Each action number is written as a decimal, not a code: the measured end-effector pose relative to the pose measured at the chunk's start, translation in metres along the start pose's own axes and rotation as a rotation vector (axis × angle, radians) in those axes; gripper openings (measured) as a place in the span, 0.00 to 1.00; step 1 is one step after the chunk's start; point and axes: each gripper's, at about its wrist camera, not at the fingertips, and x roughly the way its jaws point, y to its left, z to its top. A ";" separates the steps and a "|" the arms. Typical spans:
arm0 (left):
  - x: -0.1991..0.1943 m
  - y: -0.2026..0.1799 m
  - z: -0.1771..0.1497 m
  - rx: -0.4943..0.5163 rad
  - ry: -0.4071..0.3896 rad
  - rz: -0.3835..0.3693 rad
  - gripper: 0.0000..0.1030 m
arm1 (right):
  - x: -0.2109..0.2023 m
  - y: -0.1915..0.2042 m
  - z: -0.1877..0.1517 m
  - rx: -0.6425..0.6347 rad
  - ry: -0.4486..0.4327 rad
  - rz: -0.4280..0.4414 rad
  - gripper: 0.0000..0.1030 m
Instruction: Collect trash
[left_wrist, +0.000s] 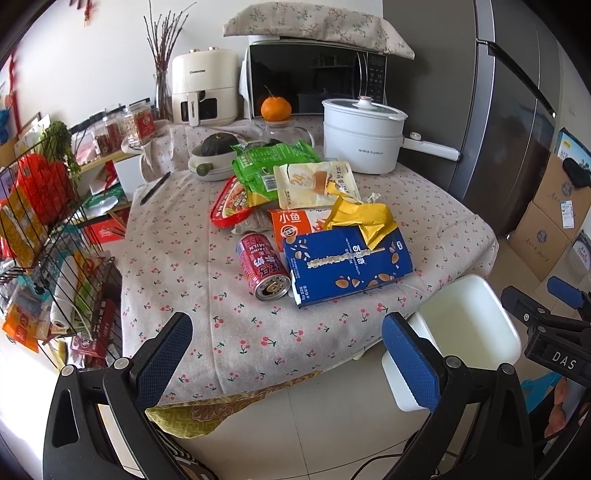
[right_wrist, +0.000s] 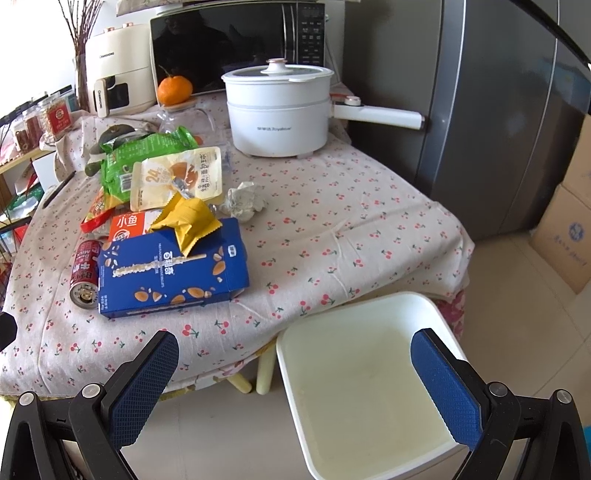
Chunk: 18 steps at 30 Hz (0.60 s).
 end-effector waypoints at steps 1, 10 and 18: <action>0.000 0.001 0.000 -0.002 0.000 0.000 1.00 | 0.000 0.000 0.000 0.002 0.000 0.003 1.00; -0.003 0.005 0.000 -0.006 -0.008 0.004 1.00 | 0.000 0.003 0.002 -0.004 -0.011 -0.002 1.00; -0.001 0.007 0.000 -0.013 0.000 0.006 1.00 | 0.000 0.003 0.003 -0.003 -0.014 -0.003 1.00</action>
